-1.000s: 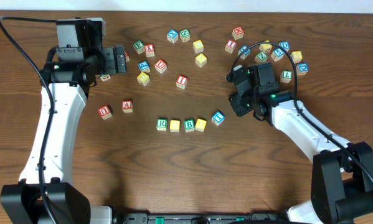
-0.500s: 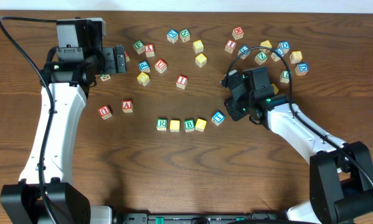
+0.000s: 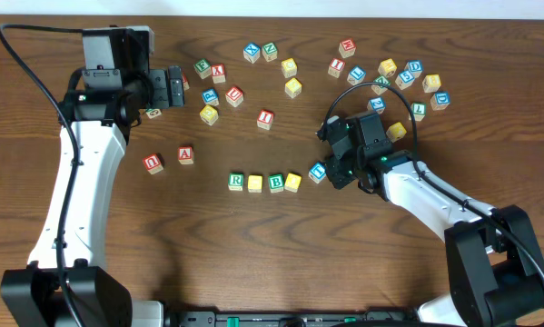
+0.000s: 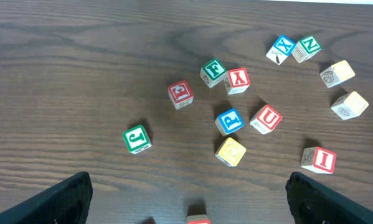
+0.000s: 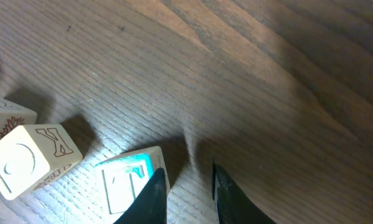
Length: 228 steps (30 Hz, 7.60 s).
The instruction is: Spell out ROBOT
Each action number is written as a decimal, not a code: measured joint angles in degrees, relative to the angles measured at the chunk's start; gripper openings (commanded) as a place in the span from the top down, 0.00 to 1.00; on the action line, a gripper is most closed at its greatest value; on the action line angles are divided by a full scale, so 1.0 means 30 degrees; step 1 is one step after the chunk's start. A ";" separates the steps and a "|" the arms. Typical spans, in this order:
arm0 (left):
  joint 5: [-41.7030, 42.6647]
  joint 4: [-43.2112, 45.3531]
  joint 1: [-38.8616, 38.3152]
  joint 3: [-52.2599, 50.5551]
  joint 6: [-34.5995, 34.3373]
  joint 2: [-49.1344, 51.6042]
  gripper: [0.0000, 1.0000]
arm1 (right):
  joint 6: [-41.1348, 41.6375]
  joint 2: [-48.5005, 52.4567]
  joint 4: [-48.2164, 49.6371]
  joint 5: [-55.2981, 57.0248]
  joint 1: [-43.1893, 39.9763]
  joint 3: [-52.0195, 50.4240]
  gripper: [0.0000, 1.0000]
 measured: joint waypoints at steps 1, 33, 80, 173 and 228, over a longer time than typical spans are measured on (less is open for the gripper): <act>0.0000 0.0007 0.0000 0.0000 0.0000 0.0000 0.02 | 0.0000 0.0000 0.0022 0.0000 0.0000 0.0000 0.84; 0.0000 0.0007 0.0000 0.0000 0.0000 0.0000 0.02 | 0.0495 0.0000 -0.0328 0.0000 0.1290 -0.0007 0.76; 0.0000 0.0007 0.0000 0.0000 0.0000 0.0000 0.02 | 0.3075 -0.0087 -0.3956 0.0532 -0.0291 0.1049 0.99; 0.0000 0.0000 0.0000 0.0000 0.0000 0.0000 0.02 | 0.2033 0.1545 0.1056 -0.2477 0.1166 0.1632 0.99; 0.0000 0.0007 0.0000 0.0000 0.0000 0.0000 0.02 | 0.2229 0.1996 0.1195 -0.4160 0.3089 0.1632 0.99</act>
